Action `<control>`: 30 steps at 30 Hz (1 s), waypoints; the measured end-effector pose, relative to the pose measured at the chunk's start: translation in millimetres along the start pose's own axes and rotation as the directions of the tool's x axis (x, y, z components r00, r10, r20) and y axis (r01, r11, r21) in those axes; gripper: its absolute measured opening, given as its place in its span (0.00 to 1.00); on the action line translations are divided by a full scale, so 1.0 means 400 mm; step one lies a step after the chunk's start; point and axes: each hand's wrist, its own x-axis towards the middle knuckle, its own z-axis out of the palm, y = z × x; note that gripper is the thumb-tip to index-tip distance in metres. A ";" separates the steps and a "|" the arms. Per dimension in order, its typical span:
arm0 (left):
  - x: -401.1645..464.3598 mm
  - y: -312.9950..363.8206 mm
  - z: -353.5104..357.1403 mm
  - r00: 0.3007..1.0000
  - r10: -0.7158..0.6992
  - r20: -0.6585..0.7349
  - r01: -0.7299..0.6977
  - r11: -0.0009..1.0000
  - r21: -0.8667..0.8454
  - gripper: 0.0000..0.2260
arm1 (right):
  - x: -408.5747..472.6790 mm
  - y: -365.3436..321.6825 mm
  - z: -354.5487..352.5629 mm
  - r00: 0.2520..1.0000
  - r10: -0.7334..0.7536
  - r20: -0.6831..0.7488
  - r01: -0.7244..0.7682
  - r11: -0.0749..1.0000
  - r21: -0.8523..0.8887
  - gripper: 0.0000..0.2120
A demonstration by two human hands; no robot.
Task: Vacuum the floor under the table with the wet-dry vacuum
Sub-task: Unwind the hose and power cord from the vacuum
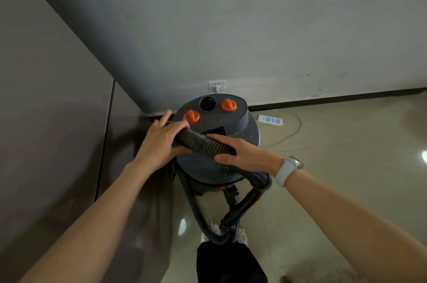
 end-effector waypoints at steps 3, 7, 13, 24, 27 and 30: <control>-0.046 0.047 -0.001 0.994 0.019 0.105 -0.016 0.999 -0.032 0.24 | -0.076 0.000 0.008 1.000 0.023 -0.014 -0.024 1.000 -0.016 0.27; -0.115 0.111 0.012 0.991 0.043 0.128 -0.035 0.998 -0.060 0.29 | -0.171 -0.009 -0.005 0.987 0.157 -0.045 -0.160 0.983 -0.086 0.31; -0.097 0.269 0.007 0.996 0.067 0.060 -0.058 0.988 -0.146 0.33 | -0.320 -0.030 -0.117 0.968 0.168 -0.188 -0.214 0.941 -0.261 0.19; 0.099 0.626 0.024 0.975 -0.222 -0.018 0.219 0.971 -0.092 0.20 | -0.428 0.174 -0.403 0.922 0.013 -0.388 -0.122 0.959 -0.257 0.19; 0.127 0.704 0.056 0.943 -0.330 -0.041 0.329 0.944 -0.021 0.21 | -0.429 0.237 -0.465 0.957 -0.008 -0.290 -0.076 0.958 -0.278 0.19; 0.127 0.745 0.093 0.896 -0.443 -0.042 0.444 0.896 0.014 0.22 | -0.411 0.281 -0.501 0.991 -0.021 -0.132 -0.023 0.948 -0.316 0.18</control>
